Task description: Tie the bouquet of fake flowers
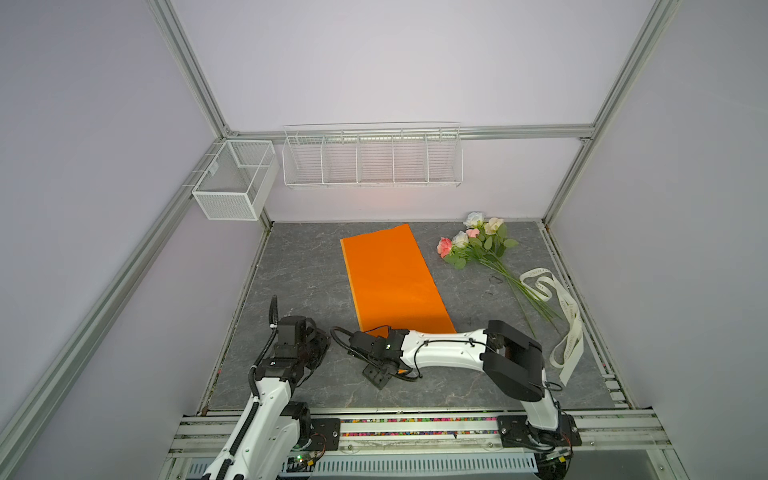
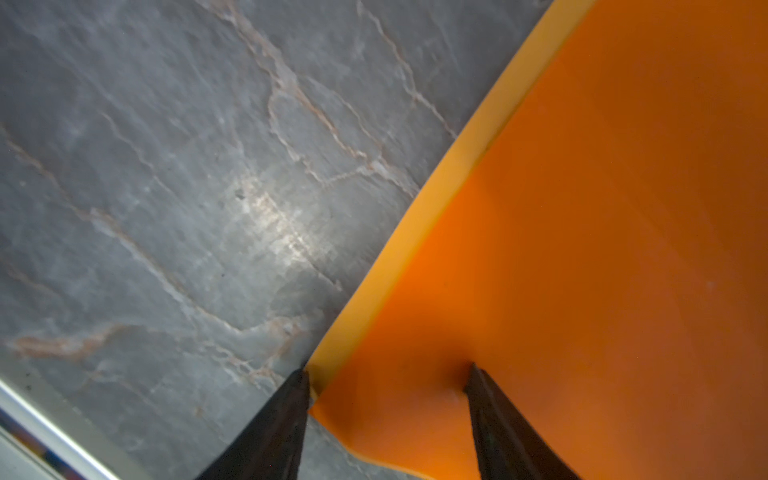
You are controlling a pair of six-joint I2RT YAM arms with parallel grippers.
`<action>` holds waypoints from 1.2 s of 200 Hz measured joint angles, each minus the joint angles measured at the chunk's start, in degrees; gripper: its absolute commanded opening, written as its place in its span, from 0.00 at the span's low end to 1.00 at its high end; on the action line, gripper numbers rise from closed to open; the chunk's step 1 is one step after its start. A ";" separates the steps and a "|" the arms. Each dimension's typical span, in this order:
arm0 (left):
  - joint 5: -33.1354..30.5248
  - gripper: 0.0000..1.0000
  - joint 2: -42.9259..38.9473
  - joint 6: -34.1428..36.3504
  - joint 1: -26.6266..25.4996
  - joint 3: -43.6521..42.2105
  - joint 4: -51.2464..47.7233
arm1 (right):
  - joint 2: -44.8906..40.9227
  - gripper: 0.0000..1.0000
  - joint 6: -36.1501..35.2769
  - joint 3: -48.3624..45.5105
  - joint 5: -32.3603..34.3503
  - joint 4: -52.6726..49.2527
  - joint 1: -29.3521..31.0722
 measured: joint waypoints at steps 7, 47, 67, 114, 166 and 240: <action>0.00 0.11 0.00 0.02 0.00 0.00 -0.04 | 0.00 0.46 -0.02 0.00 0.00 -0.02 0.00; 0.28 0.11 0.00 0.26 0.04 0.00 -0.13 | -0.37 0.38 0.26 -0.70 -0.33 0.74 -0.24; 1.64 0.20 0.07 0.81 0.13 -0.02 0.55 | -1.55 0.27 0.22 -2.51 -1.11 2.29 -0.96; 10.62 0.47 4.20 2.34 -0.33 -1.55 8.81 | -7.63 0.22 2.05 -10.40 -6.51 7.74 -4.94; 14.99 0.53 14.23 -1.29 -11.08 -1.60 17.70 | -9.16 0.22 3.32 -12.02 -9.81 12.15 -6.93; 15.76 0.07 22.86 -7.43 -16.33 -2.12 27.28 | -9.16 0.22 4.44 -13.03 -10.88 13.97 -6.88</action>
